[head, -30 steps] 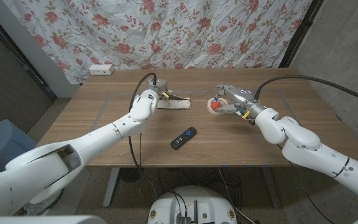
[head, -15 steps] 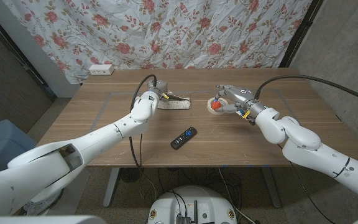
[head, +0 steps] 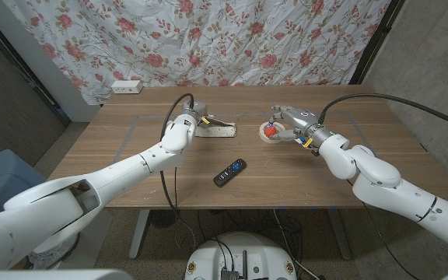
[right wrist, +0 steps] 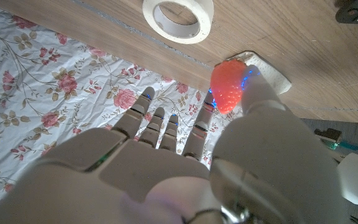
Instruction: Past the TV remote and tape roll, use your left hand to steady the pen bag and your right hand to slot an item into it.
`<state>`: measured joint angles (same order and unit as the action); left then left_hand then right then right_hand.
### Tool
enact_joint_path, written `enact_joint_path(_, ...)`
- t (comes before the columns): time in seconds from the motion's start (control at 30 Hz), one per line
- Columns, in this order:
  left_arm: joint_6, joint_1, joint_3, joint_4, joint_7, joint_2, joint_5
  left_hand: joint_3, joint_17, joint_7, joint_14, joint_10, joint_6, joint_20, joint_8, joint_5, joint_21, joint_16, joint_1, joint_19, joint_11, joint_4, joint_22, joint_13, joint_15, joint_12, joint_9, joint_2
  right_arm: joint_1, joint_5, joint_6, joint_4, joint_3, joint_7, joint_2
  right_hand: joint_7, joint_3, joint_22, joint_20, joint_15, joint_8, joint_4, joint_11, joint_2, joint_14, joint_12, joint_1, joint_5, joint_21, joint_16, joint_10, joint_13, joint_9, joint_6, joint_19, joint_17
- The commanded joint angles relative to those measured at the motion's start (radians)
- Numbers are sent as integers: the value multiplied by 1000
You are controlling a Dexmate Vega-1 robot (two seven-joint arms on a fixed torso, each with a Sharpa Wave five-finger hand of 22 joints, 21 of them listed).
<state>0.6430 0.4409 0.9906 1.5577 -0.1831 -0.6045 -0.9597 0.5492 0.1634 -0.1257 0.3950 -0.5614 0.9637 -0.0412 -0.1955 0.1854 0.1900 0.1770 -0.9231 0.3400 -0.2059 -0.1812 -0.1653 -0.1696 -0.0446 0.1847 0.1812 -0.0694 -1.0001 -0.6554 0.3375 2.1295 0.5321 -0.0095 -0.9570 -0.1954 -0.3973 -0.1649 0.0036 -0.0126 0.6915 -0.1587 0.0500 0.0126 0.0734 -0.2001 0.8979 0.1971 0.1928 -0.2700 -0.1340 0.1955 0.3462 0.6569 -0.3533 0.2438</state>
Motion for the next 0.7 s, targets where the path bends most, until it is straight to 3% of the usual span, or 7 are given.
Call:
enact_joint_path(0.03, 9, 7, -4, 21, -27, -14, -7, -11, 2, 2, -3, 7, -17, -33, 7, 1, -3, -1, -15, 6, -1, 2, -2, -4, -126, -1, 3, -4, -2, -7, 16, 7, 3, 2, 5, -13, 1, -4, -5, -3, 42, -1, 1, -8, 7, 2, -2, 4, -2, 0, -9, 0, 21, 22, -2, 4)
enact_joint_path(0.7, -26, -13, 5, 11, -71, -11, -15, -45, 2, 12, -23, 38, -93, -29, 21, 2, -6, -4, -24, -5, 1, 8, -2, -5, -119, -6, 3, -11, 19, -12, -9, -12, 15, -15, 22, -14, 4, -4, -2, 0, 43, -2, 1, -11, 7, 2, -1, 5, -3, 1, -10, 0, 19, 21, 0, 4)
